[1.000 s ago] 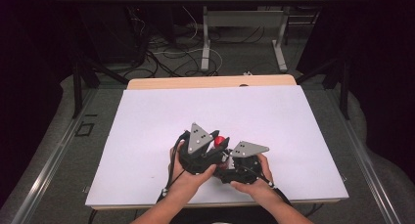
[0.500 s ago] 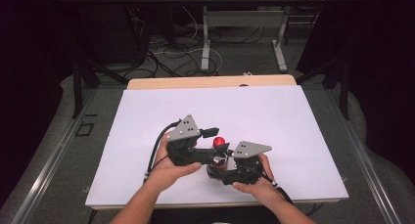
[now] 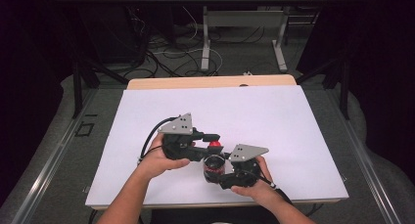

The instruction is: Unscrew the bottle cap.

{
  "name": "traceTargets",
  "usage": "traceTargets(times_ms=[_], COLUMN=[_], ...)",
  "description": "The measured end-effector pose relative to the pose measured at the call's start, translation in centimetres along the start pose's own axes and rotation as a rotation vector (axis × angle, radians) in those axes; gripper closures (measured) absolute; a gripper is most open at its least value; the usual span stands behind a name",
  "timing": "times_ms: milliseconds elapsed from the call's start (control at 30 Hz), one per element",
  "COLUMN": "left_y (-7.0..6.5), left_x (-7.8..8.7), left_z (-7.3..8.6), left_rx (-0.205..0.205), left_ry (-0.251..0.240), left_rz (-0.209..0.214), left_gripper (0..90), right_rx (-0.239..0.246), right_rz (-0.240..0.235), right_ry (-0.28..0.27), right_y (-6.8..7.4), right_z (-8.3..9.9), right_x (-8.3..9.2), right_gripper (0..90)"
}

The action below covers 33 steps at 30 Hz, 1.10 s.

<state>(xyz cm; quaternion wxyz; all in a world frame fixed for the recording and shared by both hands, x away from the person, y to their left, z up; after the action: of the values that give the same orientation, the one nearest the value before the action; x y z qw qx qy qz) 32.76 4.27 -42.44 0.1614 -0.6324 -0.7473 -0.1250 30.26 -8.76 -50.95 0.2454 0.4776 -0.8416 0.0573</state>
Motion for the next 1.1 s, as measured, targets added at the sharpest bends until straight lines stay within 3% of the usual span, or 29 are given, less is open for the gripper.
traceTargets(times_ms=[67, 133, 200, 300, 333, 367, 467, 633, 700, 800, 867, 900, 933, 1067, 1100], left_y=[-0.1, -0.4, -0.8, -1.5, -1.6, -1.6, -2.3, -3.2, -3.2, -3.0, -2.5, -2.5, -2.2, -1.0, -0.8], left_x=[0.0, -0.1, -0.5, -1.2, -1.5, -1.5, -2.3, -3.4, -3.5, -3.4, -2.6, -2.6, -2.4, -1.4, -1.3], left_z=[0.0, 0.0, -0.1, -0.3, -0.4, -0.4, -0.6, -0.8, -0.9, -0.9, -1.2, -1.2, -1.3, -1.3, -1.3], left_rx=[-0.011, -0.010, -0.014, 0.021, 0.049, 0.049, 0.123, 0.139, 0.151, 0.168, 0.162, 0.162, 0.159, 0.150, 0.153], left_ry=[0.006, 0.003, 0.006, 0.004, -0.005, -0.005, -0.003, -0.001, 0.001, -0.009, -0.037, -0.037, -0.041, -0.042, -0.041], left_rz=[-0.017, -0.060, -0.137, -0.241, -0.291, -0.291, -0.433, -0.611, -0.624, -0.585, -0.504, -0.504, -0.473, -0.282, -0.255], left_gripper=[61.4, 61.5, 61.6, 61.7, 61.7, 61.7, 61.7, 61.7, 61.4, 60.5, 52.5, 50.5, 47.9, 45.9, 46.6], right_rx=[0.007, -0.003, -0.006, -0.018, -0.026, -0.041, -0.056, -0.063, -0.071, -0.066, -0.074, -0.069, -0.077, -0.066, -0.070], right_rz=[0.012, 0.024, 0.032, 0.052, 0.061, 0.064, 0.093, 0.104, 0.110, 0.105, 0.104, 0.102, 0.101, 0.075, 0.079], right_ry=[-0.009, -0.009, -0.013, -0.018, -0.013, -0.016, -0.016, -0.002, -0.015, -0.018, -0.027, -0.022, -0.024, -0.006, -0.019], right_y=[-0.1, -0.2, -0.3, -0.6, -0.6, -0.7, -1.1, -1.3, -1.4, -1.5, -1.6, -1.6, -1.6, -1.4, -1.3], right_z=[0.0, 0.0, 0.0, 0.0, 0.0, 0.0, 0.1, 0.2, 0.2, 0.1, 0.0, 0.1, 0.0, 0.0, 0.0], right_x=[-0.1, -0.1, -0.1, -0.1, 0.0, 0.0, 0.0, 0.1, 0.1, 0.1, 0.2, 0.3, 0.3, 0.4, 0.3], right_gripper=[29.4, 29.4, 29.4, 29.3, 29.3, 29.3, 29.3, 29.3, 29.3, 29.3, 29.3, 29.3, 29.3, 29.3, 29.3])
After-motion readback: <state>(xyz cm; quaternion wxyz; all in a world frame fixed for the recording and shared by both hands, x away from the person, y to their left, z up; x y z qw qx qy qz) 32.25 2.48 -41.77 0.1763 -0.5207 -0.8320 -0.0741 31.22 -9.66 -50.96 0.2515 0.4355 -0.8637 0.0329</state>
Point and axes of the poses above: each handheld gripper's, and its own axes: x roughly backward along the jaws, z roughly out of its underside, y roughly to its left, the point moved 5 cm from there along -x, roughly forward along the jaws, and after that the axes turned 4 degrees about -x, right-handed, at the moved point
